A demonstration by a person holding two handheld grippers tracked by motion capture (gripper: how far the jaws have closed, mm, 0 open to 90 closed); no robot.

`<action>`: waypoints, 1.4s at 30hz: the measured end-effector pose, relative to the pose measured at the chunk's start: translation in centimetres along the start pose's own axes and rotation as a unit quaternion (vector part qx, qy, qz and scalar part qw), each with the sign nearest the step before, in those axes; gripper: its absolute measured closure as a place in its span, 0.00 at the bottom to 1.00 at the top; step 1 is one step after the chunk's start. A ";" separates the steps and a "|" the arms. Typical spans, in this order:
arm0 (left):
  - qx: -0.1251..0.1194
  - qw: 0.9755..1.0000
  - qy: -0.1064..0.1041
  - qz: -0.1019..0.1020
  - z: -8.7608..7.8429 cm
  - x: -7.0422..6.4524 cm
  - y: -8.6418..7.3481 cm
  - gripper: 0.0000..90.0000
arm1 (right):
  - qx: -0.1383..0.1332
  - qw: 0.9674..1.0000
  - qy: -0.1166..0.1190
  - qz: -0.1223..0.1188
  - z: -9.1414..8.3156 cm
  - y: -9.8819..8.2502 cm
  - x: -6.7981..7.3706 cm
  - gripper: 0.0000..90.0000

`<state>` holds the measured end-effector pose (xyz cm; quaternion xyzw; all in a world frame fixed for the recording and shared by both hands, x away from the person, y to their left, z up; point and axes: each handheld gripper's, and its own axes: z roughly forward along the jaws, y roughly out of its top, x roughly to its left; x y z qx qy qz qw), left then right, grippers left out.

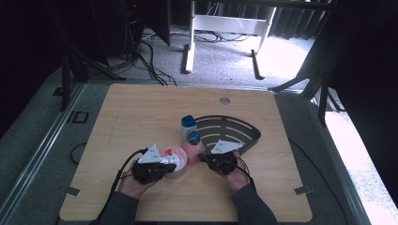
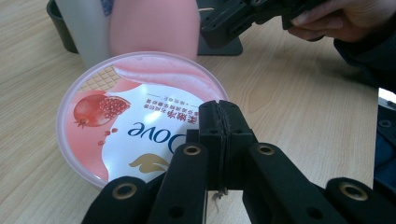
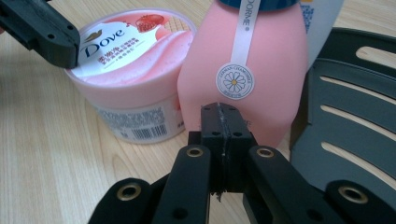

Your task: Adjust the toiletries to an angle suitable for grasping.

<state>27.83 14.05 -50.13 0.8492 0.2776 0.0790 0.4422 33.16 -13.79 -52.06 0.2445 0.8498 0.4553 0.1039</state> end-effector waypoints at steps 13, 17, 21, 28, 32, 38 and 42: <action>-0.004 0.999 -0.036 -0.005 1.0 -0.8 0.4 0.99 | 0.003 1.000 0.004 -0.004 0.3 0.2 -0.1 1.00; -0.010 0.999 -0.051 -0.009 1.6 -1.1 0.5 1.00 | 0.009 1.000 0.008 -0.004 0.4 0.1 -0.2 1.00; -0.013 0.998 -0.054 -0.006 2.0 -1.4 0.7 1.00 | 0.012 1.000 0.007 -0.012 -0.1 -0.2 0.1 1.00; -0.010 0.999 -0.051 0.006 2.5 -1.7 1.2 1.00 | 0.008 1.000 -0.005 -0.028 -2.6 -0.5 0.4 0.99; 0.010 0.998 -0.050 0.030 3.0 -2.1 2.1 1.00 | 0.010 0.999 -0.009 -0.038 -4.0 -1.0 0.7 0.98; 0.041 0.996 -0.041 0.070 4.2 -3.3 3.7 1.00 | 0.008 0.999 -0.027 -0.035 -6.7 -2.6 0.6 0.98; 0.047 0.994 -0.048 0.082 5.1 -4.0 4.5 1.00 | 0.006 0.999 -0.038 -0.029 -8.1 -3.5 0.2 0.98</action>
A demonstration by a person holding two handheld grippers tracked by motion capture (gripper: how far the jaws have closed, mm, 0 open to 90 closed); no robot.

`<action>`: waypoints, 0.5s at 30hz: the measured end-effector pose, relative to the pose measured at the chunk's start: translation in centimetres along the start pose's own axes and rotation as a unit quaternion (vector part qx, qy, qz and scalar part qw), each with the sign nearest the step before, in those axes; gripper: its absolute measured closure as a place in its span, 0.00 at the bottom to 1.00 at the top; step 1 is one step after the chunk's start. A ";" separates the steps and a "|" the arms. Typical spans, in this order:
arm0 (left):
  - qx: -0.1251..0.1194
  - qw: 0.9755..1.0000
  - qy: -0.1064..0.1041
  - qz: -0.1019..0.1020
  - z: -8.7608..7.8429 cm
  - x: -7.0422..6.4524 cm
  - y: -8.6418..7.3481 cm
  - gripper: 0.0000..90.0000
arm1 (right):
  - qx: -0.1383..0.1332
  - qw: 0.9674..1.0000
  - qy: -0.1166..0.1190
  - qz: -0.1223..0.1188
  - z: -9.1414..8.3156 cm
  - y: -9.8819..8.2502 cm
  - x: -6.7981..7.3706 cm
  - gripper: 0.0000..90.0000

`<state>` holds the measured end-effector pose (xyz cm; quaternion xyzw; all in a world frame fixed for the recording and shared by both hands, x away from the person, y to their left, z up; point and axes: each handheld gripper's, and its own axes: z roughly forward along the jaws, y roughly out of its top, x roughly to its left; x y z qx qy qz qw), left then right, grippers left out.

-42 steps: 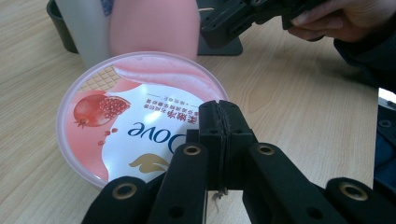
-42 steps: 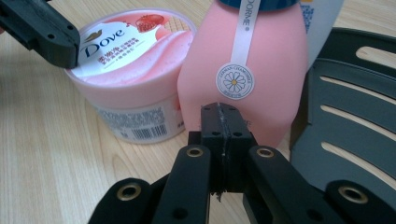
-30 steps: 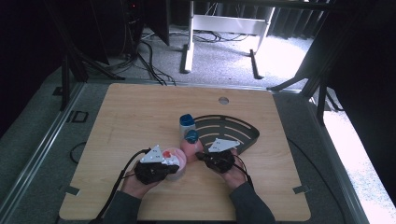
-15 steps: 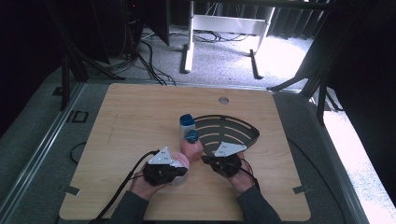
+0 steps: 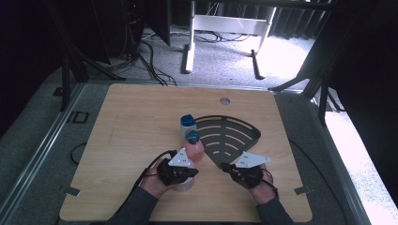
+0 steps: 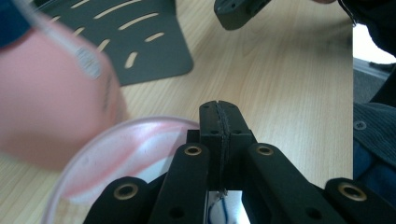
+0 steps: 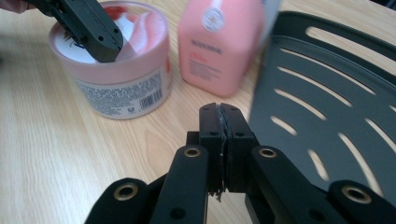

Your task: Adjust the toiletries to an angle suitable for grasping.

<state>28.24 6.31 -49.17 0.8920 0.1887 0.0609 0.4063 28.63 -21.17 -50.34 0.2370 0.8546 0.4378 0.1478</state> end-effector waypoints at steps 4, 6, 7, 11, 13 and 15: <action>0.007 1.000 -0.015 0.018 1.2 -0.7 1.2 1.00 | 0.000 1.000 -0.019 0.011 -1.9 -1.4 -0.9 0.98; 0.007 1.000 -0.018 0.023 1.7 -1.0 1.6 1.00 | -0.002 0.999 -0.027 0.020 -2.6 -2.1 -1.3 0.98; 0.007 0.999 -0.020 0.026 2.0 -1.2 1.9 0.99 | -0.003 0.999 -0.034 0.025 -3.2 -2.5 -1.6 0.98; 0.004 0.999 -0.026 0.037 2.8 -1.4 2.5 1.00 | -0.003 0.999 -0.042 0.031 -3.7 -3.1 -2.1 0.98; 0.002 0.999 -0.032 0.039 3.3 -1.5 2.8 1.00 | -0.003 0.998 -0.046 0.038 -3.8 -3.6 -2.4 0.98; 0.002 0.998 -0.034 0.043 3.7 -1.8 3.3 0.99 | -0.002 0.998 -0.051 0.044 -3.8 -4.0 -2.7 0.98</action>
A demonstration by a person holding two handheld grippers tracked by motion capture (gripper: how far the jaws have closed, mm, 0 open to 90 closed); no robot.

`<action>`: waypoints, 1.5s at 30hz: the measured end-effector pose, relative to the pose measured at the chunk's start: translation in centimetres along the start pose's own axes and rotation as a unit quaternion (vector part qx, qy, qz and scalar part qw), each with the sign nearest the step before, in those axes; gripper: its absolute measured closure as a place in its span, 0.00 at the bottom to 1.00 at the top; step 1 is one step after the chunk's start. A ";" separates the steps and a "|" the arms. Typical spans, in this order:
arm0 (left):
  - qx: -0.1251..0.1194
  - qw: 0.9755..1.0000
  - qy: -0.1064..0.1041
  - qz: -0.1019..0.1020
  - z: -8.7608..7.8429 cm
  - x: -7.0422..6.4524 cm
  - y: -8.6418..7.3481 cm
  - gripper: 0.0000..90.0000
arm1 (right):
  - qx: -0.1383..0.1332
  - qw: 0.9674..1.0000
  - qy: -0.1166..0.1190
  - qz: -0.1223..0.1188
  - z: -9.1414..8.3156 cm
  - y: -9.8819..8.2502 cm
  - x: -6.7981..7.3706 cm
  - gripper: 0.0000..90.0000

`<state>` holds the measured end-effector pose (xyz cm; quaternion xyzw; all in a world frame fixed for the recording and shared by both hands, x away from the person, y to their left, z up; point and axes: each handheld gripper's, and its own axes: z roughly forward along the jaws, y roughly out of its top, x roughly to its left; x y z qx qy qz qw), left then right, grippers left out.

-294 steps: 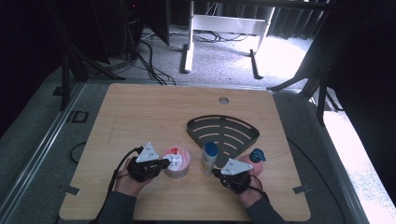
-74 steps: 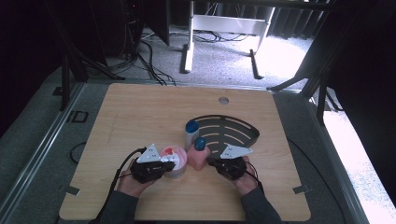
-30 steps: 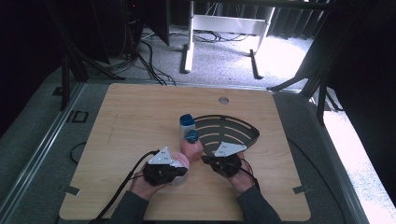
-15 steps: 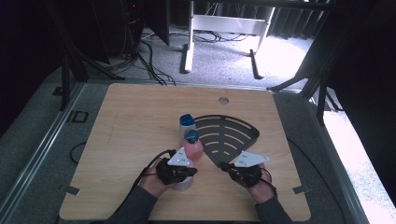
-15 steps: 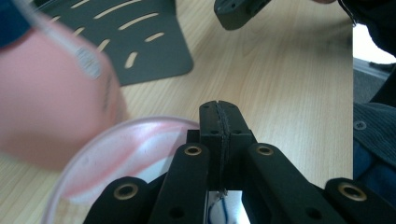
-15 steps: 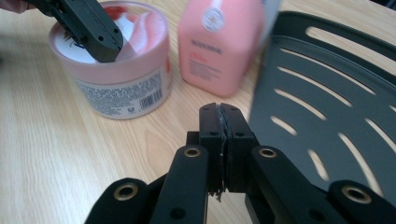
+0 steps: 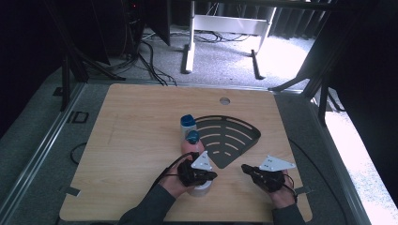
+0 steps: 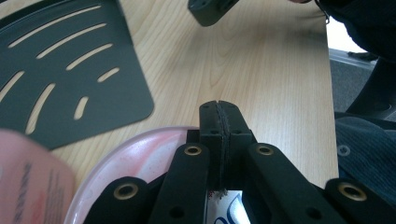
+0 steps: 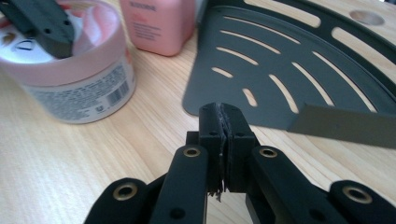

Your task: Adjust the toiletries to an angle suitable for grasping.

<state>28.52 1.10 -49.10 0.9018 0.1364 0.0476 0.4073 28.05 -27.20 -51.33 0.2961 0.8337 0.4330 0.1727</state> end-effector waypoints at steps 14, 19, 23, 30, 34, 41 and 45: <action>0.009 0.999 -0.025 0.040 4.1 -1.3 3.9 0.99 | -0.005 1.000 -0.018 0.023 -0.4 -0.8 -1.5 0.97; 0.015 0.998 -0.028 0.045 5.5 -1.0 5.4 0.99 | -0.008 0.999 -0.023 0.032 -0.5 -1.1 -2.0 0.97; 0.022 0.998 -0.026 0.053 6.5 -1.0 6.5 0.98 | -0.006 0.999 -0.026 0.035 -0.4 -1.2 -2.2 0.97; 0.021 0.999 -0.023 0.039 8.0 -0.1 7.8 0.98 | -0.006 0.998 -0.035 0.045 -0.5 -1.5 -2.7 0.97; 0.014 0.999 -0.015 0.027 8.3 0.7 8.0 0.98 | -0.008 0.998 -0.037 0.047 -0.7 -1.6 -2.8 0.97; 0.004 1.000 -0.002 0.001 7.4 1.9 7.0 0.93 | -0.004 0.998 -0.036 0.045 -0.8 -1.9 -2.8 0.95; -0.008 1.000 0.008 -0.008 6.2 2.2 5.9 0.77 | -0.002 0.998 -0.033 0.049 -1.0 -2.1 -2.8 0.91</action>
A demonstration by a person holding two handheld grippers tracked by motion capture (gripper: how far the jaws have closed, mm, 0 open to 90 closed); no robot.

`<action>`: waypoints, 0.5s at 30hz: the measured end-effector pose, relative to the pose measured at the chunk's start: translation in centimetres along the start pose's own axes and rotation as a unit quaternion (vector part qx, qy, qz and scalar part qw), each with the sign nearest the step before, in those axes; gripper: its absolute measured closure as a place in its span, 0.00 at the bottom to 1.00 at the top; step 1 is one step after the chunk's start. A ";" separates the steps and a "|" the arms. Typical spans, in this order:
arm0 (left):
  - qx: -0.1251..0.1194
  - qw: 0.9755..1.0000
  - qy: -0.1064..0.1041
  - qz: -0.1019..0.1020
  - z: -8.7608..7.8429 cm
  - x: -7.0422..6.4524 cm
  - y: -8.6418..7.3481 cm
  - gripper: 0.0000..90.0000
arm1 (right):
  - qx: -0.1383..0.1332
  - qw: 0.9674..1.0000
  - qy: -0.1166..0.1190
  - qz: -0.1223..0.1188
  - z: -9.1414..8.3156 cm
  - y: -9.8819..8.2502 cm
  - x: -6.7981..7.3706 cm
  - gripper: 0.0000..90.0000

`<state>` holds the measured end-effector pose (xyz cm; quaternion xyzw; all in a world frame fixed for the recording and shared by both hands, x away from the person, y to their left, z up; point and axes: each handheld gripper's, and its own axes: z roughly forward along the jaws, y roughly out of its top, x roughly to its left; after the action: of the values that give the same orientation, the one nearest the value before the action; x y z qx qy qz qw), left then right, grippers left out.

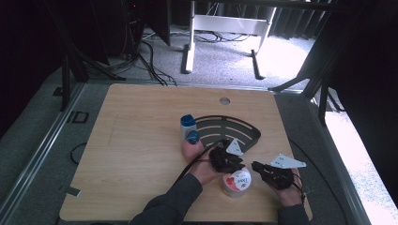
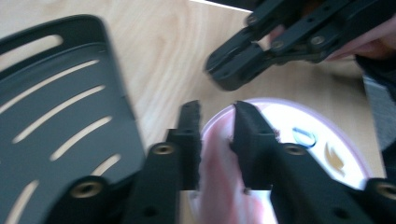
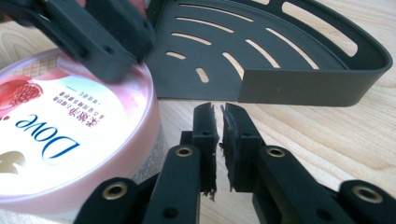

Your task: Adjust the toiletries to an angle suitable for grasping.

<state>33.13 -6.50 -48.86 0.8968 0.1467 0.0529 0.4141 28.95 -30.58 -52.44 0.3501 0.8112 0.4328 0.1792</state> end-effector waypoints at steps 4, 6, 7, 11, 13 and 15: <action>-0.013 1.000 0.009 -0.019 -1.2 0.5 -1.2 0.66 | -0.003 1.000 0.000 0.007 -0.4 -0.3 0.0 0.83; -0.018 1.000 0.011 -0.023 -1.6 0.6 -1.7 0.63 | -0.007 1.000 0.001 0.013 -0.7 -0.4 0.0 0.74; -0.022 0.999 0.012 -0.025 -1.9 0.6 -1.9 0.62 | -0.007 1.000 0.000 0.016 -0.8 -0.5 0.1 0.71; -0.041 0.999 0.017 -0.032 -2.8 0.5 -2.4 0.57 | -0.006 1.000 -0.003 0.022 -1.3 -1.0 0.1 0.64; -0.043 0.998 0.018 -0.035 -3.2 0.5 -2.7 0.55 | -0.007 1.000 -0.005 0.026 -1.5 -1.1 0.0 0.62; -0.047 0.998 0.020 -0.038 -3.6 0.5 -3.0 0.54 | -0.011 0.999 -0.003 0.036 -2.1 -1.5 -0.2 0.59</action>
<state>32.17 -1.89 -48.79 0.8688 0.1864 0.0621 0.4544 27.29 -32.48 -52.50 0.3783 0.7929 0.4464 0.1701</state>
